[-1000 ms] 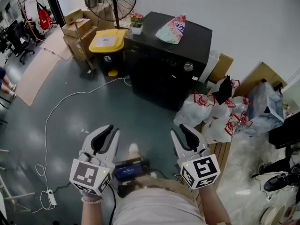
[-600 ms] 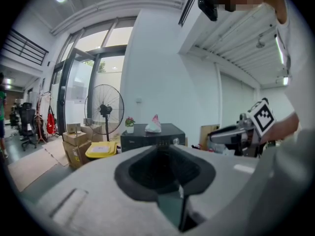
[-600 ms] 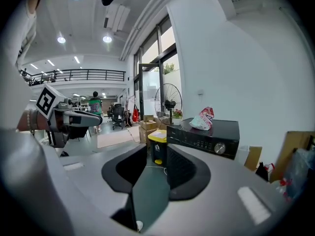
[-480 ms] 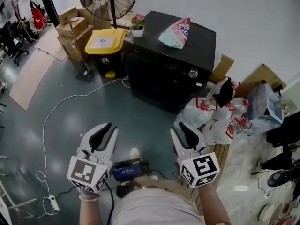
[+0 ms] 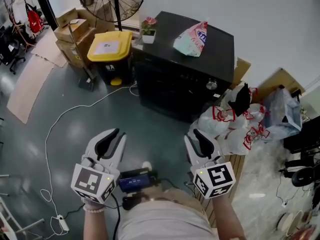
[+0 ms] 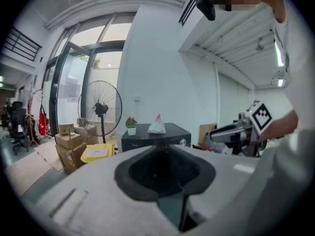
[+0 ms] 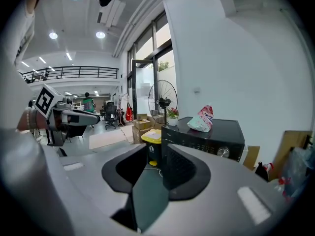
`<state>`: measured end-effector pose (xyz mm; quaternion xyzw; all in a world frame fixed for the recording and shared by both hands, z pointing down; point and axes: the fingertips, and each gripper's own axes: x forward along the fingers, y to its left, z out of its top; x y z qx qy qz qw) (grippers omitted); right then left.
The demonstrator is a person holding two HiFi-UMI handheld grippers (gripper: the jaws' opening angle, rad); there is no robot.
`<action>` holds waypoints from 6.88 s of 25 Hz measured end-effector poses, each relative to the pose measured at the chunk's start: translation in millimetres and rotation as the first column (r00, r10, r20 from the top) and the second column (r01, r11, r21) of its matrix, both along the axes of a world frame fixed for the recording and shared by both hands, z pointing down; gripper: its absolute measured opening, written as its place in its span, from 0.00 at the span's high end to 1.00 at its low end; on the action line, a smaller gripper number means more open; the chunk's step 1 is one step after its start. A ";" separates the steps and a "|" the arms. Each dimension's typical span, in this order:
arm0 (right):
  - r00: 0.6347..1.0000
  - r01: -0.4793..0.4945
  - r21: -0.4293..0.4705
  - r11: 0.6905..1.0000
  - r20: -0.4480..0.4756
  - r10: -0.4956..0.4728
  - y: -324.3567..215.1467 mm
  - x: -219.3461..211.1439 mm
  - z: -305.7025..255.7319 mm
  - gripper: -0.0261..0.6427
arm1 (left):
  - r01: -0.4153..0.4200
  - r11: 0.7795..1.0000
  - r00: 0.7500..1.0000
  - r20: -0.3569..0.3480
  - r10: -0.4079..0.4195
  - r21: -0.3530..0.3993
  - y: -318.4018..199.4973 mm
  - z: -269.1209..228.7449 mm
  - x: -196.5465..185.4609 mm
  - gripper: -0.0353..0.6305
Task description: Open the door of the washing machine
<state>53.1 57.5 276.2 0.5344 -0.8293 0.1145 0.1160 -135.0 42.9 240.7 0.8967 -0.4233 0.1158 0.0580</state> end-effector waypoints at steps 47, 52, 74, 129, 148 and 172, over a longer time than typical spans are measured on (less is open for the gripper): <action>0.996 0.080 -0.118 0.990 -0.038 -0.085 -199.6 -23.3 92.8 0.80 | -0.102 0.991 0.993 0.059 0.107 -0.081 -219.8 117.3 6.5 0.81; 0.995 0.090 -0.146 0.985 -0.032 -0.096 -221.9 -12.6 110.0 0.80 | -0.115 0.989 0.989 0.086 0.123 -0.089 -245.6 143.9 14.9 0.80; 0.991 0.108 -0.203 0.973 -0.053 -0.121 -281.2 12.0 180.5 0.80 | -0.214 0.954 0.946 0.200 0.256 -0.209 -340.9 297.1 53.6 0.76; 0.985 0.155 -0.297 0.942 -0.021 -0.169 -277.7 3.1 252.8 0.80 | -0.260 0.891 0.868 0.313 0.385 -0.373 -377.1 422.5 76.5 0.79; 0.992 0.113 -0.354 0.928 -0.013 -0.126 -249.6 -20.7 267.5 0.74 | -0.248 0.868 0.874 0.287 0.392 -0.430 -303.5 425.9 52.1 0.79; 0.994 -0.053 -0.474 0.879 0.062 0.093 -189.2 -39.9 293.6 0.69 | -0.300 0.819 0.828 0.292 0.478 -0.489 -184.6 420.8 43.4 0.88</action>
